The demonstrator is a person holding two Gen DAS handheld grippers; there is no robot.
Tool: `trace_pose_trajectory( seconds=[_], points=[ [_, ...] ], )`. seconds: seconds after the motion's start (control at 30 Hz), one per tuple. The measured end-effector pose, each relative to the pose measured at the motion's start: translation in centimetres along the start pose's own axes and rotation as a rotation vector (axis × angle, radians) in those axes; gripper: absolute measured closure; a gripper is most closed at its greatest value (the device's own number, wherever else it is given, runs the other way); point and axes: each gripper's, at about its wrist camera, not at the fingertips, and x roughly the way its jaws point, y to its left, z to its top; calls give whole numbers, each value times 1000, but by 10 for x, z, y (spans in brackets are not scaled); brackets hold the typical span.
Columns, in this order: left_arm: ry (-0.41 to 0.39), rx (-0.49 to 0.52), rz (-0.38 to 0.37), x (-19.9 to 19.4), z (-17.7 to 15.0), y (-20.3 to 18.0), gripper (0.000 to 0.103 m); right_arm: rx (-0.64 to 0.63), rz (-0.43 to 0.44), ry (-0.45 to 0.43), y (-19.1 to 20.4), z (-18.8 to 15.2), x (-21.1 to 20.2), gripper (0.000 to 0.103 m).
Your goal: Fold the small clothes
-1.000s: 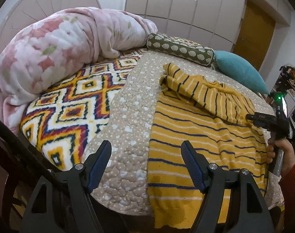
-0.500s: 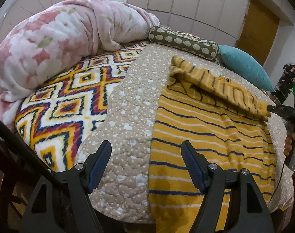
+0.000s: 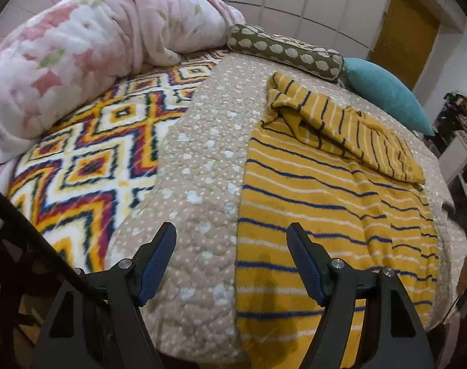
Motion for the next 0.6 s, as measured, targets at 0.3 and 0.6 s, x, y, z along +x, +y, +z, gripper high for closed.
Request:
trace_pose_trajectory(
  seconds=[0.3,0.6],
  points=[
    [138,-95,-200,39,6,9,30,189,165,79,-29,-78,-17,37],
    [191,-157,-381,53,-8,-7,50,245,385,96,-14,-107,-20,36]
  ],
)
